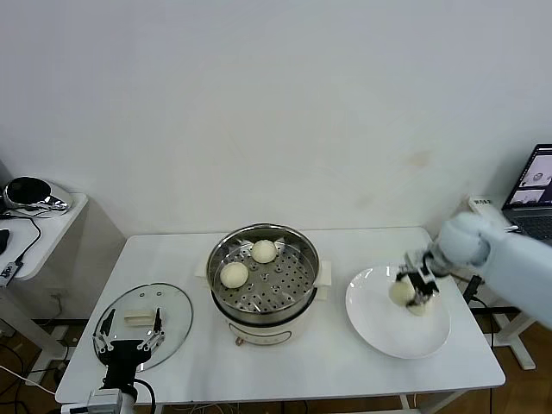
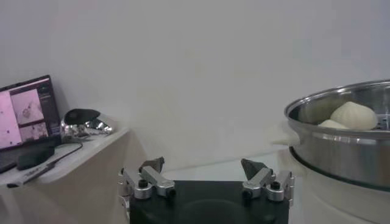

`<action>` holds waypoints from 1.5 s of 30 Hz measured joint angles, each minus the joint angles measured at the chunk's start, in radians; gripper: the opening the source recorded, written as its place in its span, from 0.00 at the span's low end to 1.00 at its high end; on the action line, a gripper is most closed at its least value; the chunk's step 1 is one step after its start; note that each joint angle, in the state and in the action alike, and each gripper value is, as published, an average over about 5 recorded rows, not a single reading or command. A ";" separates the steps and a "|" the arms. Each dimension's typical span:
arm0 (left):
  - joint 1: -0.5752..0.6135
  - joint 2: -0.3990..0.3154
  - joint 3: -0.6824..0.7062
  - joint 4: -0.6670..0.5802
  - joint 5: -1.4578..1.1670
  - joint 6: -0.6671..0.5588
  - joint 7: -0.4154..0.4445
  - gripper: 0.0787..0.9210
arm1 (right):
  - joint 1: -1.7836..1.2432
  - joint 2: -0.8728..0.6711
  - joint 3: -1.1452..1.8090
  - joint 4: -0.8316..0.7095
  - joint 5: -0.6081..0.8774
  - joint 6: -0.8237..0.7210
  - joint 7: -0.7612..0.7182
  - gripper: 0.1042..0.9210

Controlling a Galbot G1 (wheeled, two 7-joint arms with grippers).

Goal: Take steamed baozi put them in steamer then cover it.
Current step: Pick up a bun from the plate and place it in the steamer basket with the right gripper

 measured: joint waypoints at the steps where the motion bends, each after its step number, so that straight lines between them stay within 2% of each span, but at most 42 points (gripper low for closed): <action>1: 0.001 0.001 -0.001 -0.001 -0.002 0.000 0.000 0.88 | 0.033 0.016 -0.012 -0.004 0.016 0.003 0.002 0.67; 10: 0.002 -0.009 -0.007 -0.007 -0.005 0.000 0.000 0.88 | 0.238 0.209 -0.116 -0.004 0.151 0.062 0.042 0.68; 17: 0.004 -0.016 -0.015 -0.016 -0.008 0.000 -0.001 0.88 | 0.284 0.383 -0.205 -0.013 0.179 0.159 0.075 0.68; 29: 0.001 -0.025 -0.028 -0.009 -0.015 0.000 -0.001 0.88 | 0.270 0.594 -0.313 -0.077 0.076 0.364 0.064 0.70; 45: -0.002 -0.035 -0.031 0.007 -0.015 -0.004 -0.003 0.88 | 0.213 0.660 -0.369 -0.059 -0.063 0.529 0.047 0.70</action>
